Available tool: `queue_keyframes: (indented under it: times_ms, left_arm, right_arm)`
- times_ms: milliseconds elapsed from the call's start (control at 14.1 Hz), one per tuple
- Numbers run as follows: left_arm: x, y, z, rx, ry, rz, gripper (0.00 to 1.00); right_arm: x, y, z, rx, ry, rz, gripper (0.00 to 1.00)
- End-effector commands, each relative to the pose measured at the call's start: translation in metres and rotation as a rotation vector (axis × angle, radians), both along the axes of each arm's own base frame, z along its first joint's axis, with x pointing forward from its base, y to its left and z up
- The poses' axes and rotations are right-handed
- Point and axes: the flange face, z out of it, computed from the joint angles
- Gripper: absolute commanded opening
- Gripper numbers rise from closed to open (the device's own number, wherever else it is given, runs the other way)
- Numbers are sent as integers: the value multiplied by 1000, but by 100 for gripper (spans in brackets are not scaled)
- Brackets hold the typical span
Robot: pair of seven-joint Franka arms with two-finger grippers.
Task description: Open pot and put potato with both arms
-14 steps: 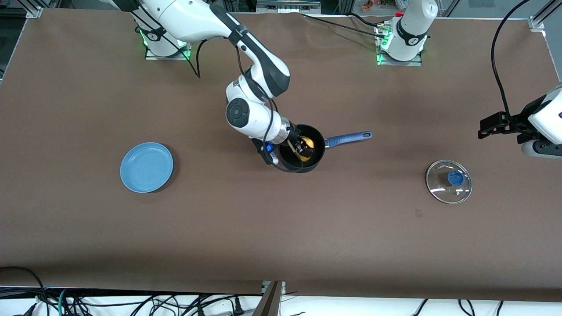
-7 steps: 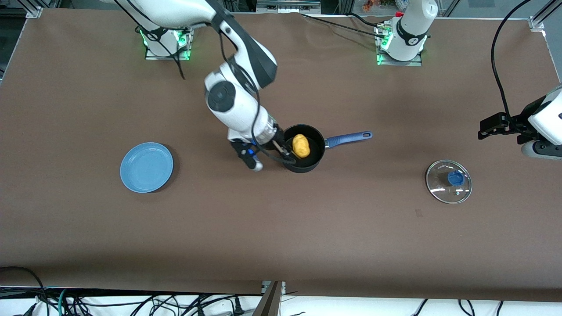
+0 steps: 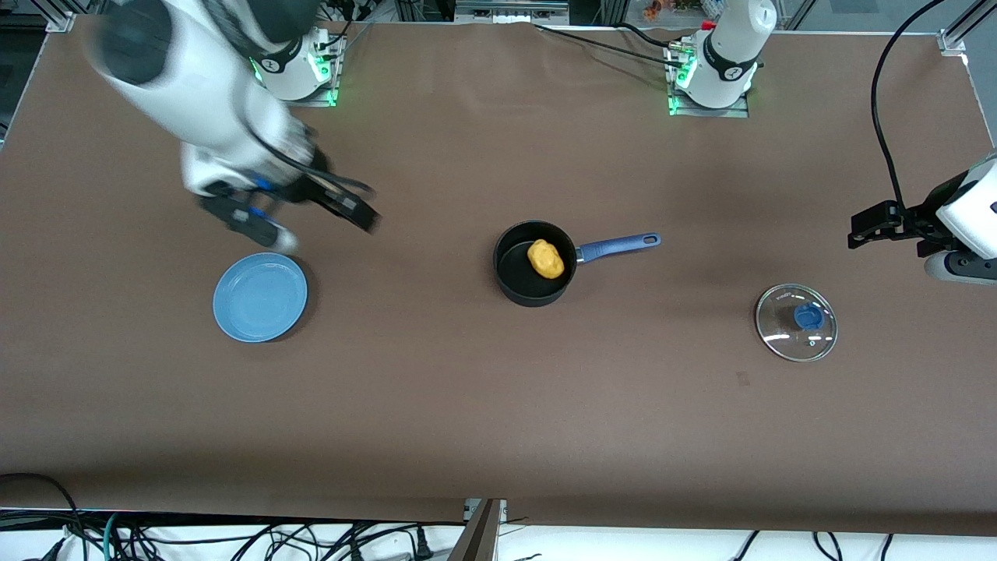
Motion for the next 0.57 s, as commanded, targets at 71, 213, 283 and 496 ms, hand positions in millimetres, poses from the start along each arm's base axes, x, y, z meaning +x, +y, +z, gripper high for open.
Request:
queue_keyframes:
  times_ms: [71,213,283,496]
  left_arm:
    - [4,-1,5,15,-2,6,100]
    - [4,-1,5,15,-2,7,100]
    - [4,0,5,15,-2,9,100]
    - [4,0,5,13,-2,9,100]
  right_arm:
    - [-24,-122,46,-35,16,316,100]
    - [-29,-176,56,-69,12,459,100]
    - [-30,-193,58,-79,5,520,100]
    - [-21,-232,54,-71,-23,573,100]
